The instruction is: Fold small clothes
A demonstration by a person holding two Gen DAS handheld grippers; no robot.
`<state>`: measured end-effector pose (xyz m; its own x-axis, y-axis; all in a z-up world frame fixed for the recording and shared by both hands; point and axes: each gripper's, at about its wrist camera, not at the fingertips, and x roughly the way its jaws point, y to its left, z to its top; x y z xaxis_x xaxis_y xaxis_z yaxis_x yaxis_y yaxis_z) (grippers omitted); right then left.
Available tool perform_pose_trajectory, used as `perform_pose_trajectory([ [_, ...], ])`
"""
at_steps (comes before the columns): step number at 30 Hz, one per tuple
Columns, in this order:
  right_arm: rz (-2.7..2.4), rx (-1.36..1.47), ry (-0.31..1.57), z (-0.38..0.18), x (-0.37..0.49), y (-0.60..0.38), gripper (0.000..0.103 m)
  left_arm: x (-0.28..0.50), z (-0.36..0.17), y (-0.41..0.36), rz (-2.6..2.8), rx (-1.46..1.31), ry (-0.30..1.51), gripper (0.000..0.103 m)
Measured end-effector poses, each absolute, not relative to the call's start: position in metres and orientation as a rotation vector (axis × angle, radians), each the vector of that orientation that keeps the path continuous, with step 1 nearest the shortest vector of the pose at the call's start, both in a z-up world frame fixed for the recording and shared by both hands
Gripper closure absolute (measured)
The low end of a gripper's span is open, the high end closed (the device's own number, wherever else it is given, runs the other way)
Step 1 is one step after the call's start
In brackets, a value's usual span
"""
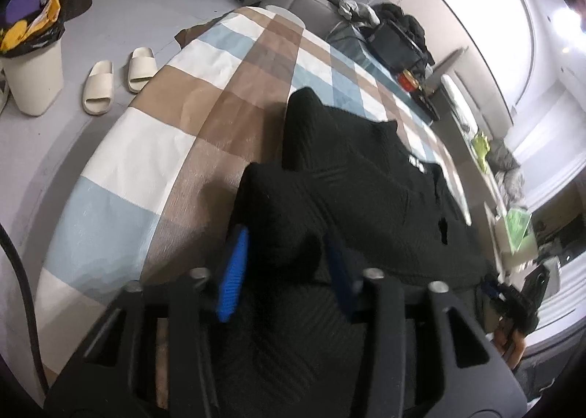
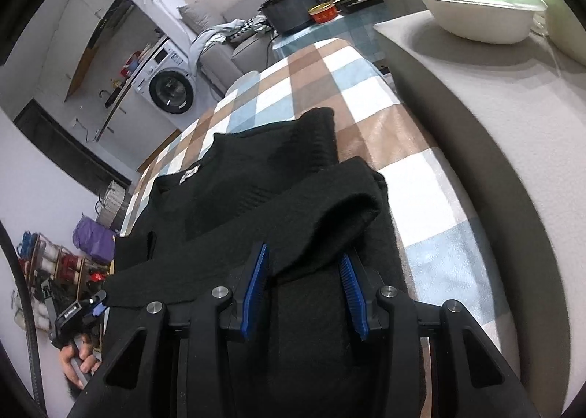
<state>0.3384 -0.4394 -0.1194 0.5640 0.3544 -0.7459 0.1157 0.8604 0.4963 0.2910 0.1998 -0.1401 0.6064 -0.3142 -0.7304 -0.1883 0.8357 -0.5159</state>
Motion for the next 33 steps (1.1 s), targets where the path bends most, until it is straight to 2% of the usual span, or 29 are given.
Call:
perform_pose_trajectory([
  [2, 0.138, 0.551, 0.966, -0.119, 0.343, -0.441, 0.062, 0.292, -0.137, 0.201, -0.095, -0.61, 0.902, 0.09],
  [4, 0.123, 0.559, 0.957, -0.119, 0.347, -0.443, 0.064, 0.294, -0.131, 0.2, -0.088, -0.595, 0.873, 0.095],
  [6, 0.114, 0.573, 0.94, -0.118, 0.352, -0.444, 0.081, 0.296, -0.126, 0.2, -0.091, -0.592, 0.86, 0.098],
  [7, 0.113, 0.584, 0.927, -0.117, 0.353, -0.445, 0.085, 0.297, -0.123, 0.2, -0.091, -0.591, 0.85, 0.098],
  [8, 0.109, 0.592, 0.907, -0.115, 0.355, -0.446, 0.098, 0.299, -0.118, 0.201, -0.094, -0.592, 0.836, 0.099],
  [21, 0.135, 0.574, 0.684, -0.047, 0.368, -0.436, 0.099, 0.33, -0.06, 0.202, -0.134, -0.565, 0.705, 0.1],
  [33, 0.054, 0.665, 0.685, -0.06, 0.437, -0.438, 0.099, 0.408, -0.072, 0.215, -0.072, -0.614, 0.732, 0.1],
])
